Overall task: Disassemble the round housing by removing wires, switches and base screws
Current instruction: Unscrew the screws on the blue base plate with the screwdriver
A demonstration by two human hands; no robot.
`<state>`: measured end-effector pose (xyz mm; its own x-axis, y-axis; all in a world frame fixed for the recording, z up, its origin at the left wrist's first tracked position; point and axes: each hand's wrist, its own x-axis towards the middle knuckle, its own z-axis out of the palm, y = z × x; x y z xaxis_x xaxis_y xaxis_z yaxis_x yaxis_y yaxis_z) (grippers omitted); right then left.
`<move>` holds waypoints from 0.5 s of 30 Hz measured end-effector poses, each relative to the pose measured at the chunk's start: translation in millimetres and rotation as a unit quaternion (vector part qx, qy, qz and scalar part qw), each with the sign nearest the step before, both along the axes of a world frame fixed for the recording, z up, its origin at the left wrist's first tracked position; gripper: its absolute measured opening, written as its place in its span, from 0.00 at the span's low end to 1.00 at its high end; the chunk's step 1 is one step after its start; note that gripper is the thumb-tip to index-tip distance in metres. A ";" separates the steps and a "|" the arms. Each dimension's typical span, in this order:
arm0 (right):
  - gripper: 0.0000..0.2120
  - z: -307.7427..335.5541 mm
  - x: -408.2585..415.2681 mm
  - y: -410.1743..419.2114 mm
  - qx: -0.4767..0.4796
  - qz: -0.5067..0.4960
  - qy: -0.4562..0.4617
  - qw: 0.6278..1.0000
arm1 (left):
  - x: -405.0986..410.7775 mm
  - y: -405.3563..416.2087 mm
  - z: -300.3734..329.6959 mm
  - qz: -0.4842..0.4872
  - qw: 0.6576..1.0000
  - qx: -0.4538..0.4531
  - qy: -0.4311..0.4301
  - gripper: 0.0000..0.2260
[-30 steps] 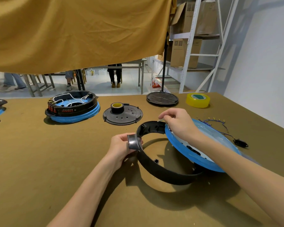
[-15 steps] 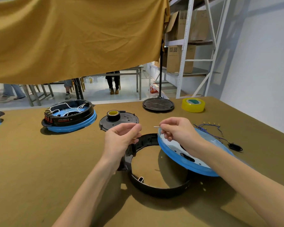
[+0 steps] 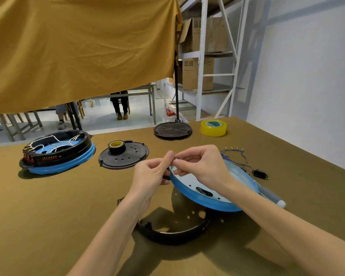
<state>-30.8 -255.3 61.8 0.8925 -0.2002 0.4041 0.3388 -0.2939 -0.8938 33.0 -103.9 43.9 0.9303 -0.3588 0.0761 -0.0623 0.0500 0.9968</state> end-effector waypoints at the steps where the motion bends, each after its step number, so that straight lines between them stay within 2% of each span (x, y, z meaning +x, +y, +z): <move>1: 0.06 -0.1 -0.9 -5.2 -0.006 -0.014 -0.010 1.000 | 1.0 -1.4 -3.6 0.011 0.999 0.013 -0.043 0.15; 3: 0.04 0.5 -2.7 -21.3 0.001 -0.055 -0.016 0.998 | 5.9 -4.5 -12.2 0.050 0.988 0.074 -0.124 0.13; 4: 0.03 0.3 -4.4 -31.7 0.007 -0.081 -0.010 0.997 | 8.8 -6.2 -15.7 0.065 0.978 0.134 -0.144 0.13; 6: 0.02 -3.5 -9.4 -53.7 0.011 -0.128 0.015 0.992 | 13.7 -10.1 -21.6 0.041 0.954 0.275 -0.116 0.19; 7: 0.02 -7.2 -13.0 -63.7 0.014 -0.143 0.031 0.989 | 16.1 -13.6 -24.8 0.009 0.947 0.311 -0.080 0.21; 10: 0.02 -17.3 -25.4 -88.8 0.032 -0.180 0.045 0.982 | 18.6 -22.7 -28.0 -0.035 0.951 0.307 -0.025 0.13; 12: 0.02 -18.8 -34.1 -104.9 0.044 -0.215 0.027 0.975 | 22.9 -20.0 -29.1 -0.009 0.952 0.302 -0.057 0.09; 15: 0.02 -16.0 -44.5 -124.9 0.064 -0.273 -0.008 0.960 | 32.3 2.1 -26.7 0.038 0.960 0.268 -0.066 0.10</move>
